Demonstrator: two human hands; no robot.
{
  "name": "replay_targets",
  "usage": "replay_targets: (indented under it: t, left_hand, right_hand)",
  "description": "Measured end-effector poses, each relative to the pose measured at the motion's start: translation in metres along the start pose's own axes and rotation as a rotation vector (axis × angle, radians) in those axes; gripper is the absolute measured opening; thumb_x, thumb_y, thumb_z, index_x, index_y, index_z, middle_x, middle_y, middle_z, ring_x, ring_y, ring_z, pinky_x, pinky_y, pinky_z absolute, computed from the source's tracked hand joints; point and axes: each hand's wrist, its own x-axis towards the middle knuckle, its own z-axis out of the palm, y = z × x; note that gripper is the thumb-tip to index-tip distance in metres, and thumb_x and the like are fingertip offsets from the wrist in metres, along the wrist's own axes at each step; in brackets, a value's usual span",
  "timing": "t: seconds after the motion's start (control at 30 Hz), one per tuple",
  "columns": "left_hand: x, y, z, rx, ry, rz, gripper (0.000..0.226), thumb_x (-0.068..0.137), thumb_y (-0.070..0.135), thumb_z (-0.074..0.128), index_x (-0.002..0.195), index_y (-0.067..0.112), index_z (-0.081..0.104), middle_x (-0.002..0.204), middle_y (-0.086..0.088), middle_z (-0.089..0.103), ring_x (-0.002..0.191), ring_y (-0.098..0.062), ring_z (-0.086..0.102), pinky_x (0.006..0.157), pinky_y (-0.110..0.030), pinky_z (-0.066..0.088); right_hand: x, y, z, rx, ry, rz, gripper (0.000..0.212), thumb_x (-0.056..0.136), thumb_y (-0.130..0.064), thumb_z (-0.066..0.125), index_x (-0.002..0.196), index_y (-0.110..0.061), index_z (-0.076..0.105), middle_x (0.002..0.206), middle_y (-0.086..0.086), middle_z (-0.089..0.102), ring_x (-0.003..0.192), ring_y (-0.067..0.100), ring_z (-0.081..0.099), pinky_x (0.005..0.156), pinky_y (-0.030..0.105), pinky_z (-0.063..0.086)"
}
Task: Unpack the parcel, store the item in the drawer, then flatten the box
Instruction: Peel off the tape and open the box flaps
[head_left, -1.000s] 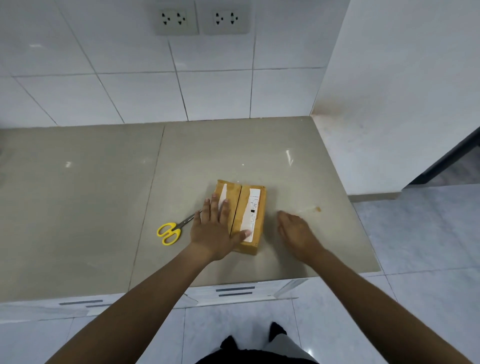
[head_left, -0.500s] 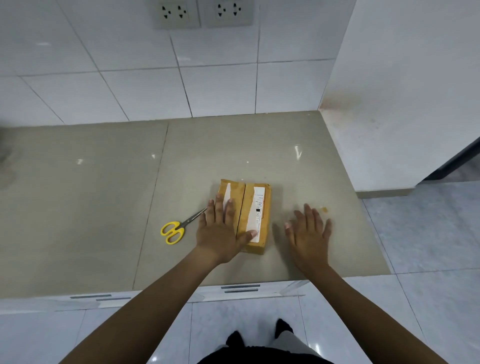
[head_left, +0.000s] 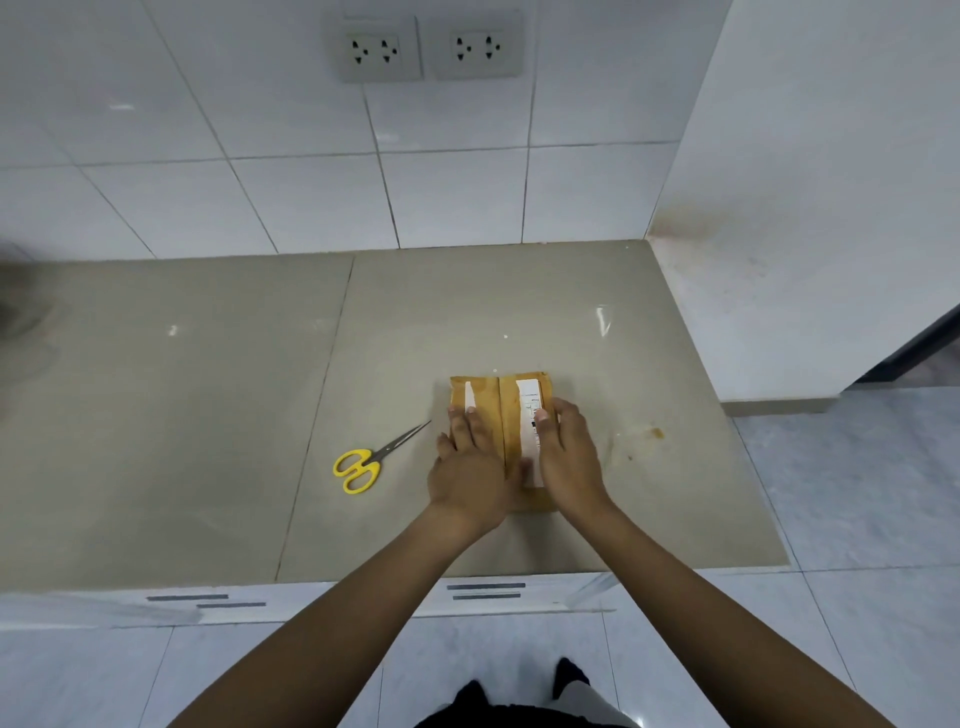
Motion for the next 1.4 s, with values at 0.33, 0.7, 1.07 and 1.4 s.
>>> replay_targets:
  t: [0.33,0.7,1.07,1.4]
  left_hand:
    - [0.005,-0.008,-0.002,-0.163,-0.096,0.037,0.101,0.090,0.045,0.052,0.147,-0.002,-0.016,0.158,-0.021,-0.015,0.147,-0.040,0.002,0.119,-0.044,0.017]
    - [0.021,-0.014,-0.006,-0.229,-0.172,0.016,0.093,0.091,0.046,0.042,0.148,0.001,-0.016,0.157,-0.016,-0.023,0.145,-0.033,-0.023,0.121,-0.045,-0.005]
    - [0.018,-0.011,-0.008,-0.177,-0.045,-0.052,0.101,0.089,0.053,0.051,0.150,0.003,-0.012,0.161,-0.014,-0.010,0.149,-0.031,-0.003,0.120,-0.046,0.012]
    - [0.019,-0.046,-0.036,-1.023,0.028,-0.073,0.041,0.092,0.023,0.046,0.130,0.036,0.052,0.114,0.014,0.067,0.105,-0.015,0.062,0.076,-0.018,0.051]
  right_hand:
    - [0.008,0.005,-0.006,-0.267,-0.042,-0.043,0.046,0.096,-0.029,0.053,0.136,-0.019,0.035,0.136,0.005,0.052,0.113,0.029,0.059,0.088,0.037,0.050]
    - [0.023,-0.019,0.004,-0.581,-0.224,0.069,0.097,0.075,-0.050,0.073,0.146,-0.014,0.018,0.129,0.014,0.042,0.107,0.036,0.058,0.079,0.037,0.049]
    - [0.020,-0.042,-0.015,-0.444,-0.142,0.013,0.058,0.098,-0.037,0.036,0.149,-0.017,0.018,0.103,0.015,0.063,0.086,0.030,0.058,0.077,0.038,0.045]
    - [0.016,0.014,-0.045,-0.923,-0.110,-0.192,0.057,0.093,-0.012,0.051,0.146,-0.012,0.030,0.154,0.014,0.028,0.127,0.029,0.046,0.099,0.036,0.044]
